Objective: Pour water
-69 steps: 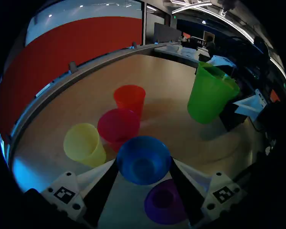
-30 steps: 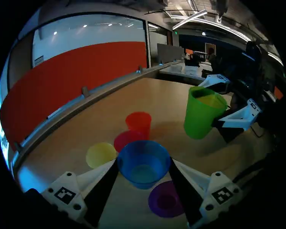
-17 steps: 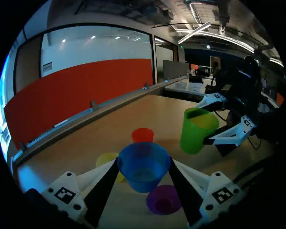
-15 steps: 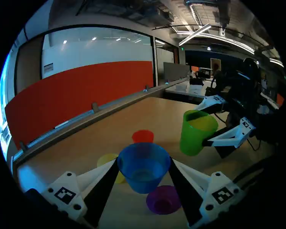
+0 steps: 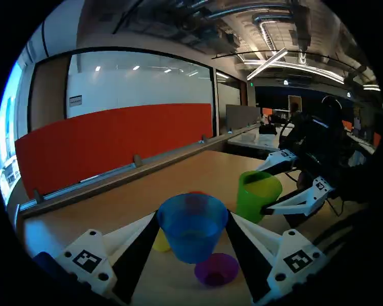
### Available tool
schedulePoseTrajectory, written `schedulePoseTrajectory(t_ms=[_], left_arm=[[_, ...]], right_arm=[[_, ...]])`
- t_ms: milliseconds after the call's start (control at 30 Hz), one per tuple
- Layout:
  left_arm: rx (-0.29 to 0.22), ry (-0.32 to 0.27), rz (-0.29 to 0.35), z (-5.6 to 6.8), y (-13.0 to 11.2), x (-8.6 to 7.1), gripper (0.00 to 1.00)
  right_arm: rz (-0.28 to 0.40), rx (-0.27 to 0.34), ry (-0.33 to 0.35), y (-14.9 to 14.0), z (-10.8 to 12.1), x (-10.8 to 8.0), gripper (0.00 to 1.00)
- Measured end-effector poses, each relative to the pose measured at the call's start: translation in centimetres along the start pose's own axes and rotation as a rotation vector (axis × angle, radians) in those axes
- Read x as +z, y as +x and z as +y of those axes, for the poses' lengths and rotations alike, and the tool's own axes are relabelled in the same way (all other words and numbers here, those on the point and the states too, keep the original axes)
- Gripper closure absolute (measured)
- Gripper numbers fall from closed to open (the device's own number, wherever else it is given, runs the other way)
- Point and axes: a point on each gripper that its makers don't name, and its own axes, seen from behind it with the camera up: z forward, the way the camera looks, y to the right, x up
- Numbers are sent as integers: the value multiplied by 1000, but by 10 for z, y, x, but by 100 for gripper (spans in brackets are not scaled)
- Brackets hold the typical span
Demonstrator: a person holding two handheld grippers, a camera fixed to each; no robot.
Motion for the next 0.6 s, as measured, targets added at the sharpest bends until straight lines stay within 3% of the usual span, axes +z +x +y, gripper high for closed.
schedulePoseTrajectory(t_ms=[300,600], left_arm=[[-30,17,50,0,9,-15,12],[-25,21,54,0,7,-24,12]], right_arm=[[4,12,7,4,-10,9,9],[11,45,20,7,-17,15,9]])
